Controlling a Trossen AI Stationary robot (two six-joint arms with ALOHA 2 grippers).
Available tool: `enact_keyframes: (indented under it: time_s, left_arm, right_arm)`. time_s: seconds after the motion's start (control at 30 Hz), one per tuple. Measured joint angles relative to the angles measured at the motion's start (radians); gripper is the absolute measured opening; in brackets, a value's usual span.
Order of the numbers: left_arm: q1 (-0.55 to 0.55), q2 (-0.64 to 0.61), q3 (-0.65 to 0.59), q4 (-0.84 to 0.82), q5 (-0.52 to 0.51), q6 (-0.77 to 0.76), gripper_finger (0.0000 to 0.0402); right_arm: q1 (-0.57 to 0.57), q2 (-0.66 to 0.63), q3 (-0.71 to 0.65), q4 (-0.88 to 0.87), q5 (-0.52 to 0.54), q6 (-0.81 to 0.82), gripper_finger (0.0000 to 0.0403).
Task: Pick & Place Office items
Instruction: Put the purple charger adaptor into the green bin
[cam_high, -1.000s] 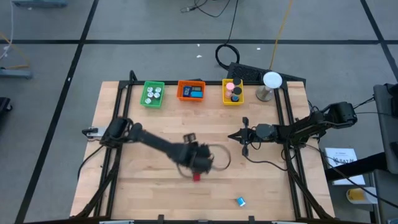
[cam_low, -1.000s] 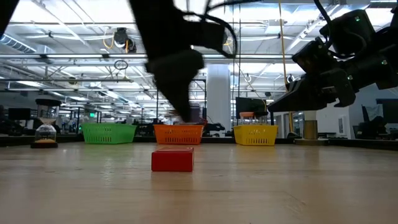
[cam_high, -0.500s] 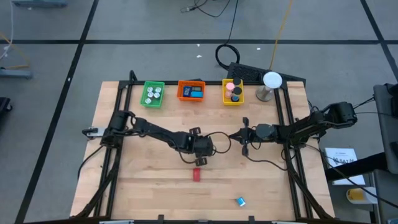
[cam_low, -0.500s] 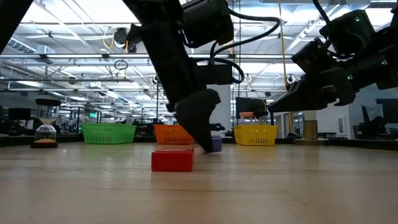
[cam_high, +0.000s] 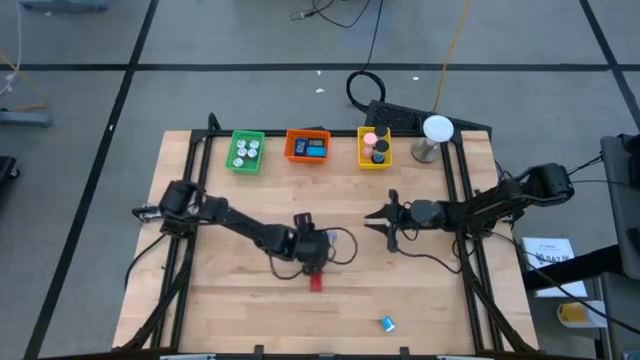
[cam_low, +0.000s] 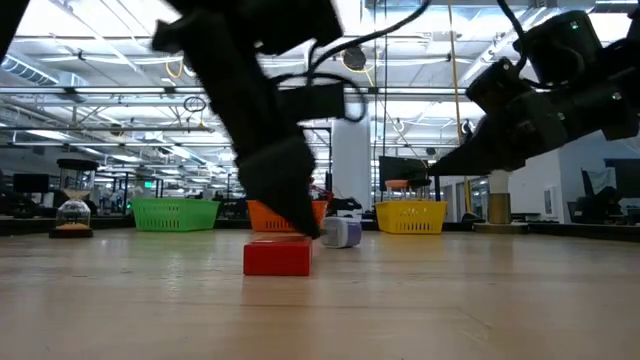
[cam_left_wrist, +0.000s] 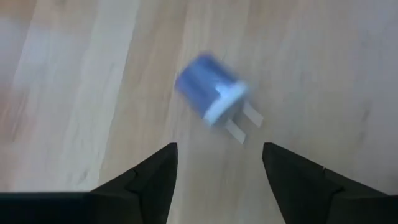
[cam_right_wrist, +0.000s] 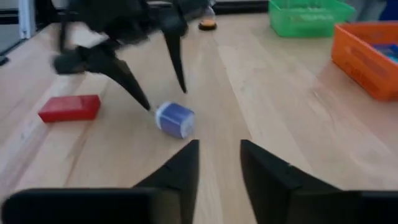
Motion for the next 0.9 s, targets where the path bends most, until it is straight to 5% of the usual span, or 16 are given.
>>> enact_keyframes:
  time_s: [0.33,0.67,0.9]
  left_arm:
    - [-0.049,-0.101,-0.369,0.665,0.033,-0.189,0.021]
    - [-0.059,-0.102,-0.369,0.714,-0.059,-0.104,0.0103]
    - [-0.065,-0.102,-0.369,0.733,-0.061,-0.124,0.0054]
  right_arm:
    - [-0.001,0.19,0.165,-0.015,-0.154,-0.188,0.023]
    - [-0.137,0.362,0.408,-0.244,-0.535,-0.323,0.0276]
    - [-0.173,0.528,0.524,-0.264,-0.581,-0.366,0.0268]
